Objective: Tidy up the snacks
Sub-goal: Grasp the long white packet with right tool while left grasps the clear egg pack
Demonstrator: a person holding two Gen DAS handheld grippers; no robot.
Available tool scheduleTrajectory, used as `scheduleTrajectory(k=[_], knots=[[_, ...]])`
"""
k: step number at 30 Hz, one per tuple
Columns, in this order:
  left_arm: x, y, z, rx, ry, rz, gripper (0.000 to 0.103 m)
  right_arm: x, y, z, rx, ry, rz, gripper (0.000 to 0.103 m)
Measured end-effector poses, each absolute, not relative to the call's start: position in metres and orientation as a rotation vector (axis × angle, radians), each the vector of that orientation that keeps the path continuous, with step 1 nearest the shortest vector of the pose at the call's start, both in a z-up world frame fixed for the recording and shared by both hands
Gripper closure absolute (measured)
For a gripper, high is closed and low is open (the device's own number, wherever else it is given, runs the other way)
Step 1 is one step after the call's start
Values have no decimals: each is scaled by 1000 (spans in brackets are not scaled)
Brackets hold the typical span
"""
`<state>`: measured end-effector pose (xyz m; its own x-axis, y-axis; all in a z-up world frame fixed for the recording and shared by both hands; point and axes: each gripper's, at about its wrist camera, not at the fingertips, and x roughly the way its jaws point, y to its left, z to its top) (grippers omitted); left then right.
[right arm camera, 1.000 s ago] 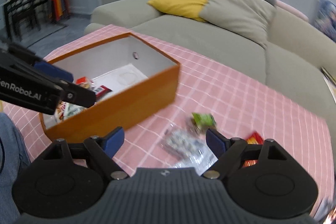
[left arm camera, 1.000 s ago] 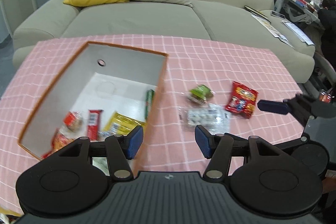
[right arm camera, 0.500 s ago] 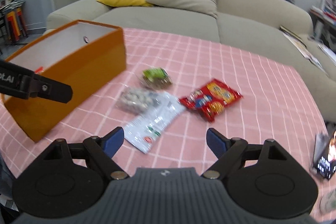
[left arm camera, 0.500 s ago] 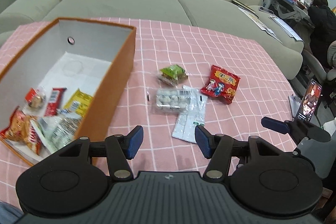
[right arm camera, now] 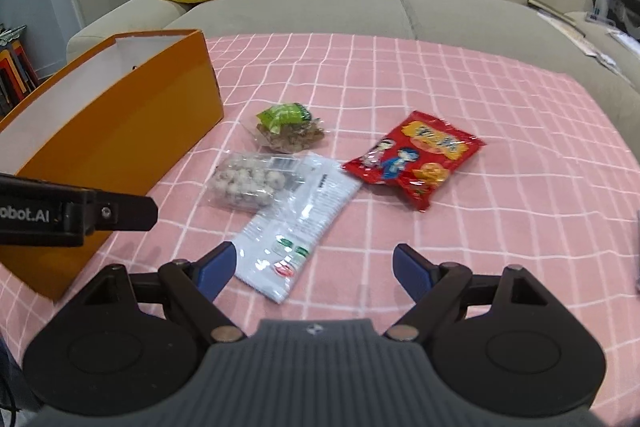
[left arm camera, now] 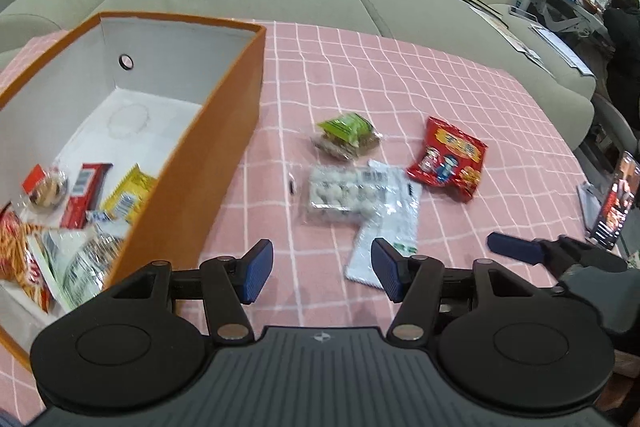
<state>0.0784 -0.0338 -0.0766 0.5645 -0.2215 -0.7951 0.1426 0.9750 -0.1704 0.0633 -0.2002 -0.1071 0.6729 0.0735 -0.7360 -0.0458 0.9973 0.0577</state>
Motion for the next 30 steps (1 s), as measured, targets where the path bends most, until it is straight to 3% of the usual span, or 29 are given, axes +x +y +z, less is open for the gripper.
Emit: scheduleTrajectory(k=[14,19,25,30], knots=[[100,-32,-94,-33,986,-225,36,111,-168,-148,-36,925,46,21],[108,-37,-99,-13,992,-243,36,106,-171,-145,-70,913,73,36],[120,-51,-115,60,997,-295,36,96,-190,-143,-84,925,84,44],[132,-64,-137,143,1012,-330,37,90,-206,-142,-81,938,74,44]])
